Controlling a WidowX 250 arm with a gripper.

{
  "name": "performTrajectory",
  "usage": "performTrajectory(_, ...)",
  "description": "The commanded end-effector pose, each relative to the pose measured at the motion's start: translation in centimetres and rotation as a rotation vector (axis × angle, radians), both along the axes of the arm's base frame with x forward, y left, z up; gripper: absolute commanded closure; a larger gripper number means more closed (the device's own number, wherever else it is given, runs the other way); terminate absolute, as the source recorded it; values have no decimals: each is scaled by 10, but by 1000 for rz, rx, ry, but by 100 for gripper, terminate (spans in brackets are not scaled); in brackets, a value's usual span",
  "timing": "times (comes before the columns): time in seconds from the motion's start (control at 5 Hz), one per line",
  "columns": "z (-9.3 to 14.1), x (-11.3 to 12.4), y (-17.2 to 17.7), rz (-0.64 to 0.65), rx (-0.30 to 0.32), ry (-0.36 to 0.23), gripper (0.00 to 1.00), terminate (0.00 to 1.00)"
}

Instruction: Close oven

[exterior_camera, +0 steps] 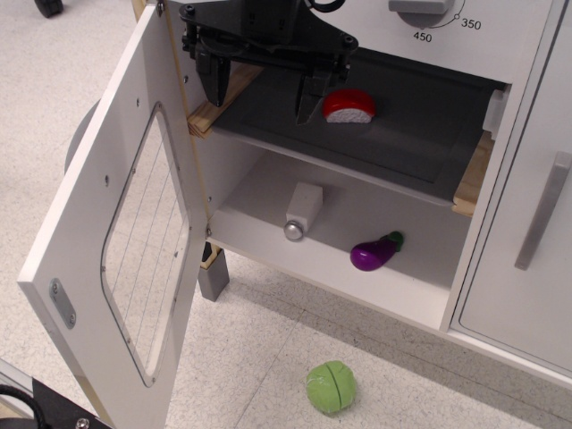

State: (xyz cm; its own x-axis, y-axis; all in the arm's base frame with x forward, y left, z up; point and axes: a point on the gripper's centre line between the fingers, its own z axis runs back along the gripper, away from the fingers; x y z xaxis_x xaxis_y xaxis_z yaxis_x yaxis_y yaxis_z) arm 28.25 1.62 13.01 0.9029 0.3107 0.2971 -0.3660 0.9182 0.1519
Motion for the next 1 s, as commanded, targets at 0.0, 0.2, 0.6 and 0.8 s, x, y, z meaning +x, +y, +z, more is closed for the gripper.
performTrajectory(0.0, 0, 0, 0, 0, 0, 0, 0, 0)
performTrajectory(0.2, 24, -13, 33, -36, -93, 28, 0, 0)
performTrajectory(0.6, 24, -40, 99, -27, -88, 92, 0, 0)
performTrajectory(0.8, 9, -38, 116, -20, -119, 97, 0, 0)
